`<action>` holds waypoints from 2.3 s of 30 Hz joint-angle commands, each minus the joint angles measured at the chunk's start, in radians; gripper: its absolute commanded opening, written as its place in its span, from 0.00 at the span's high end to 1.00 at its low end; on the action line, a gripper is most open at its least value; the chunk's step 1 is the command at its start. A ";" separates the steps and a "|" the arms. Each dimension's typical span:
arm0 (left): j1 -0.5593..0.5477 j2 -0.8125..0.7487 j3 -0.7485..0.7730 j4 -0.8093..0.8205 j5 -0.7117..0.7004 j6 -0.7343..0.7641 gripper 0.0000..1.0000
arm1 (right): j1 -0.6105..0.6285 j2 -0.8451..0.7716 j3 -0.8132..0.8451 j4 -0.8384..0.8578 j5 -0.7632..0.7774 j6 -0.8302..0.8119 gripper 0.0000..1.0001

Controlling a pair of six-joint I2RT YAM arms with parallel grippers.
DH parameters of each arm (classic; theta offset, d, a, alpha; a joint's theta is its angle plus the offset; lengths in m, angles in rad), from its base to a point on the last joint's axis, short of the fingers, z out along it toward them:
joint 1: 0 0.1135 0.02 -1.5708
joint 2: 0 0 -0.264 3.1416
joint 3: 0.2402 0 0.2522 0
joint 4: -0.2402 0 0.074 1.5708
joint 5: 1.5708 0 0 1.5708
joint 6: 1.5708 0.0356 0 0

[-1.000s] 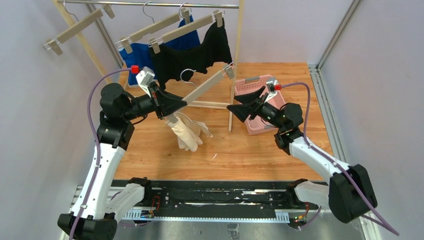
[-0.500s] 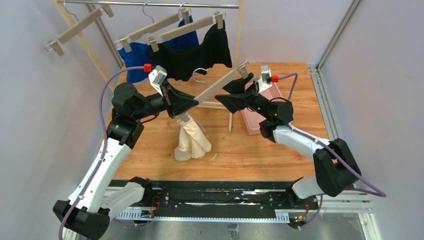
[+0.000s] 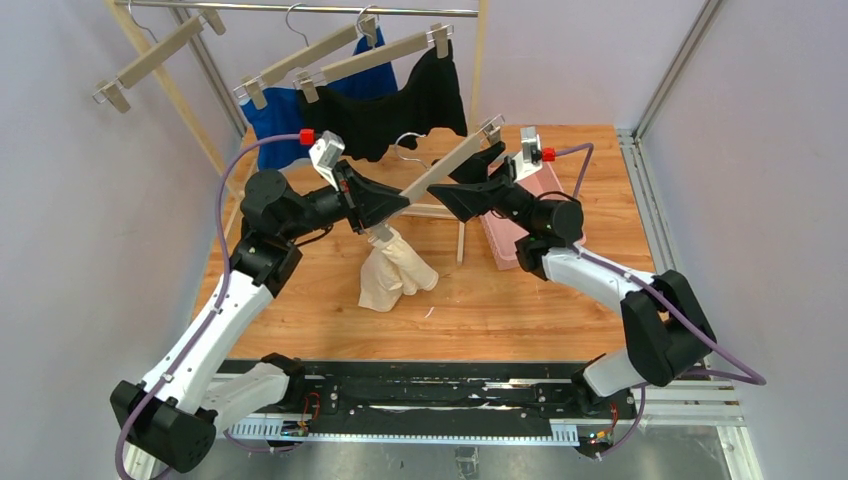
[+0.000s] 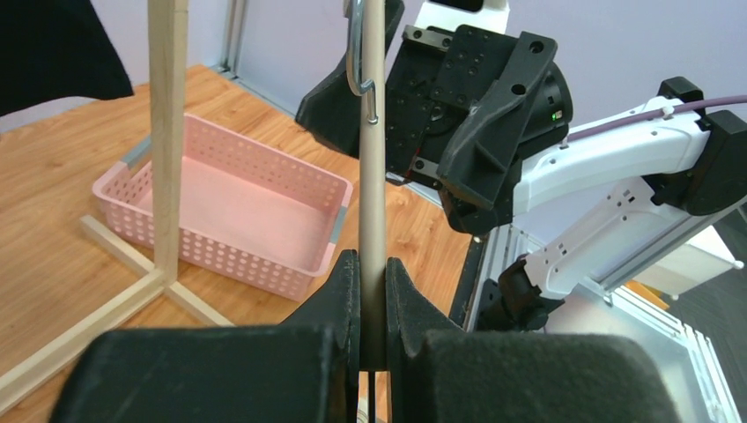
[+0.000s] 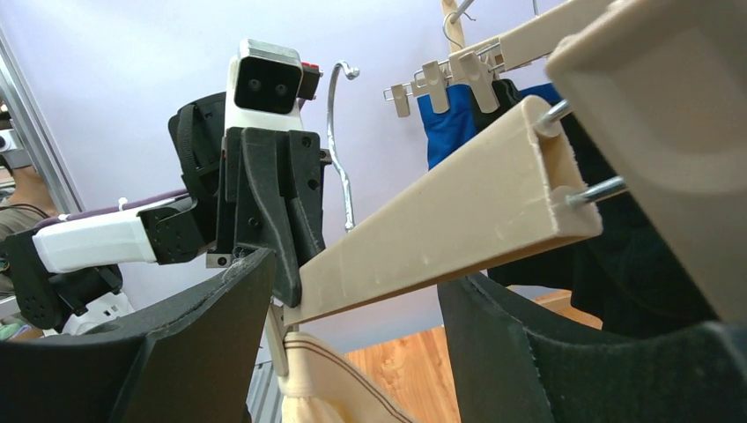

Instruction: Remove the underwear clipped to the hanger

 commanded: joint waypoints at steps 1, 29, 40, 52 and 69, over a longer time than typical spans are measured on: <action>-0.046 -0.001 -0.010 0.121 -0.017 -0.034 1.00 | 0.019 0.014 0.041 0.052 0.019 -0.003 0.33; -0.066 -0.135 -0.107 0.000 -0.233 0.111 0.26 | 0.022 -0.060 0.037 0.001 -0.002 0.001 0.99; -0.066 -0.165 -0.140 -0.060 -0.243 0.128 0.25 | 0.023 -0.096 0.023 0.000 -0.002 0.032 0.99; -0.066 -0.136 -0.142 -0.003 -0.163 0.114 0.99 | 0.023 -0.115 0.003 -0.008 -0.006 0.032 0.99; -0.066 -0.157 -0.105 0.105 -0.172 0.077 0.21 | 0.028 -0.111 0.001 -0.010 -0.024 0.042 0.99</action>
